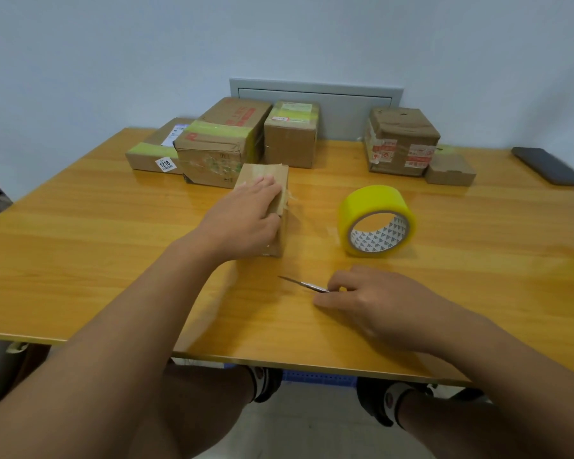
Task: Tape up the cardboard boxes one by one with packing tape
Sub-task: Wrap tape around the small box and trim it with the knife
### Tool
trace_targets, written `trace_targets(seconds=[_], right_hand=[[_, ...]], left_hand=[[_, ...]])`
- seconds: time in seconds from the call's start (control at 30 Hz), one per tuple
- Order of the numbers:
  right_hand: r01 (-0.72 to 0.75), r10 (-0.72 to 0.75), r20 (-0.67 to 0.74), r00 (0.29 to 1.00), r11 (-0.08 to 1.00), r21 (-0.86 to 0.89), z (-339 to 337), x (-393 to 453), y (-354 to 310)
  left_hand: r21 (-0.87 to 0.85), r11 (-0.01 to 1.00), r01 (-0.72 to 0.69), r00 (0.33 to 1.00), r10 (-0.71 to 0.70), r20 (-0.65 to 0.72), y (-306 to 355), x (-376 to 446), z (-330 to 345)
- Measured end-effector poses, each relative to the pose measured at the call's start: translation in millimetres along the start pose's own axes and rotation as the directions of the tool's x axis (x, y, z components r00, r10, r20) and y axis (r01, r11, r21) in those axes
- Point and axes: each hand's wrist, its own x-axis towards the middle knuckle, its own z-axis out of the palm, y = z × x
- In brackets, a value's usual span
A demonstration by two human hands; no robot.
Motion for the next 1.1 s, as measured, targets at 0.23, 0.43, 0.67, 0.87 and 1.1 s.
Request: trace_targets(seconds=[0.23,0.43,0.67,0.87,1.1], right_hand=[[0.015,-0.002,-0.069,0.998,0.984,0.179,4.3,-1.1,7.6],[0.038,0.003,-0.151,0.989,0.962,0.270,1.9,0.2,13.0],[-0.287,0.138,-0.691,0.709,0.952,-0.103,-11.6,27.7,28.1],[-0.387,0.253,-0.568,0.783,0.913,-0.126,-1.2,36.2,44.8],[-0.449,0.415,-0.565,0.713,0.889,0.086,-13.2,39.5,41.2]], left_hand=[[0.013,1.000,0.002,1.000,-0.002,-0.013,-0.6,1.0,1.1],[0.025,1.000,-0.003,1.000,0.004,-0.028,-0.1,1.0,3.1],[0.058,0.998,-0.007,0.999,0.010,-0.045,0.5,0.9,5.7],[0.173,0.985,-0.022,0.998,0.031,-0.052,-1.6,1.0,9.9],[0.215,0.976,-0.029,0.998,0.039,-0.043,-2.0,1.4,11.4]])
